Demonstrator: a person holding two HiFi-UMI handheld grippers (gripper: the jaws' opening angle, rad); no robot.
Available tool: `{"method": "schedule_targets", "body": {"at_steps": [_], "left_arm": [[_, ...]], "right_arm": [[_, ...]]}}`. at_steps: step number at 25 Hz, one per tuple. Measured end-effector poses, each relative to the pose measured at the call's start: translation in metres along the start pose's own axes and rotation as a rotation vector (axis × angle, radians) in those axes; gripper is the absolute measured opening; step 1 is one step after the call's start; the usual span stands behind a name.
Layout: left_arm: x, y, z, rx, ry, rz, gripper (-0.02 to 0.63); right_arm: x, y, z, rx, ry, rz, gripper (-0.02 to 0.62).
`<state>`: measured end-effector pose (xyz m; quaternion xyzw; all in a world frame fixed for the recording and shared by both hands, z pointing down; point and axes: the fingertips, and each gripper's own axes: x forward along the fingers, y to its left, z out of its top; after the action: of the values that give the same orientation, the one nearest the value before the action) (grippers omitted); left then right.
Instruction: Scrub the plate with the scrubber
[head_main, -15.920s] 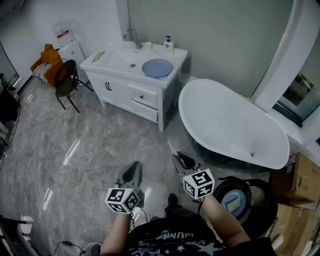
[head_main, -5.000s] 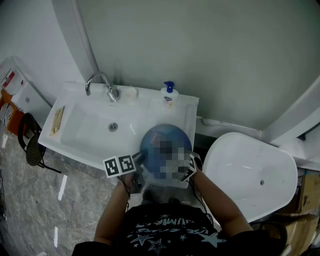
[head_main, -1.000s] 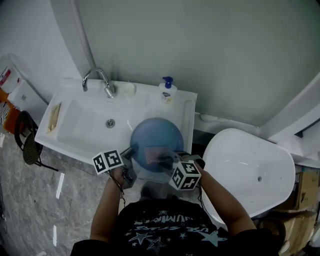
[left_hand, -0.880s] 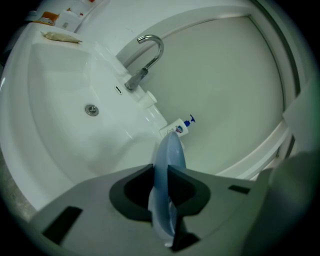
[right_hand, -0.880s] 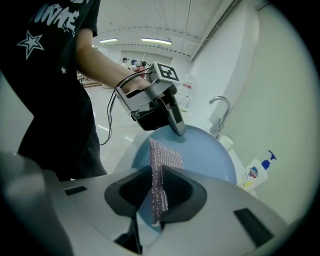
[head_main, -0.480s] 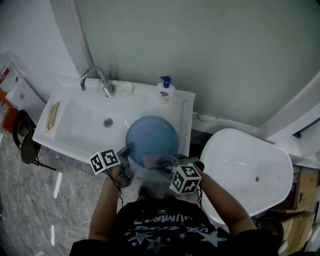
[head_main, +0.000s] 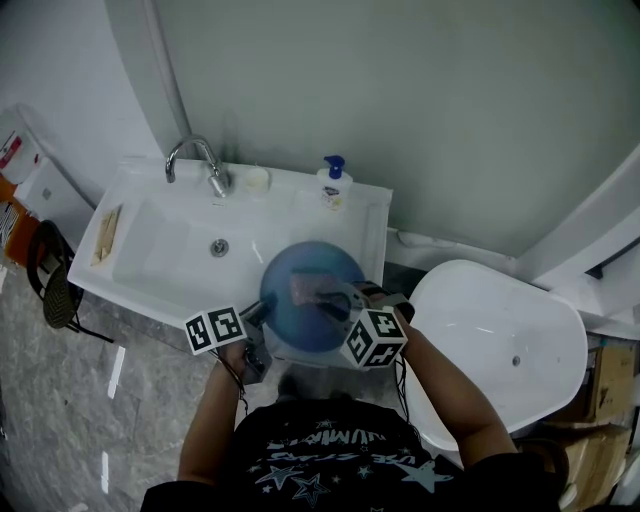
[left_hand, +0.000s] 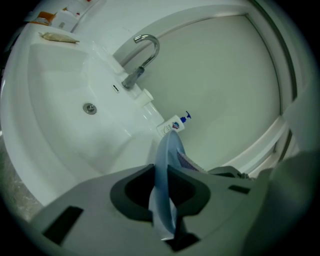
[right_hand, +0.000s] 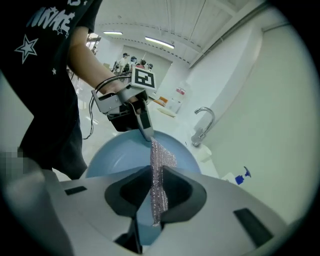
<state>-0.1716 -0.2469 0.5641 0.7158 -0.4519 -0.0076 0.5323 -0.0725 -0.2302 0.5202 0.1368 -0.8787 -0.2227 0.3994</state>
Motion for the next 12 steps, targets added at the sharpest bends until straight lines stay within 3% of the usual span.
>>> {"method": "schedule_targets", "body": {"at_steps": [12], "left_arm": [[-0.001, -0.010, -0.012, 0.028, 0.055, -0.040, 0.057]], "right_arm": [[0.021, -0.010, 0.001, -0.214, 0.038, 0.056, 0.078]]}}
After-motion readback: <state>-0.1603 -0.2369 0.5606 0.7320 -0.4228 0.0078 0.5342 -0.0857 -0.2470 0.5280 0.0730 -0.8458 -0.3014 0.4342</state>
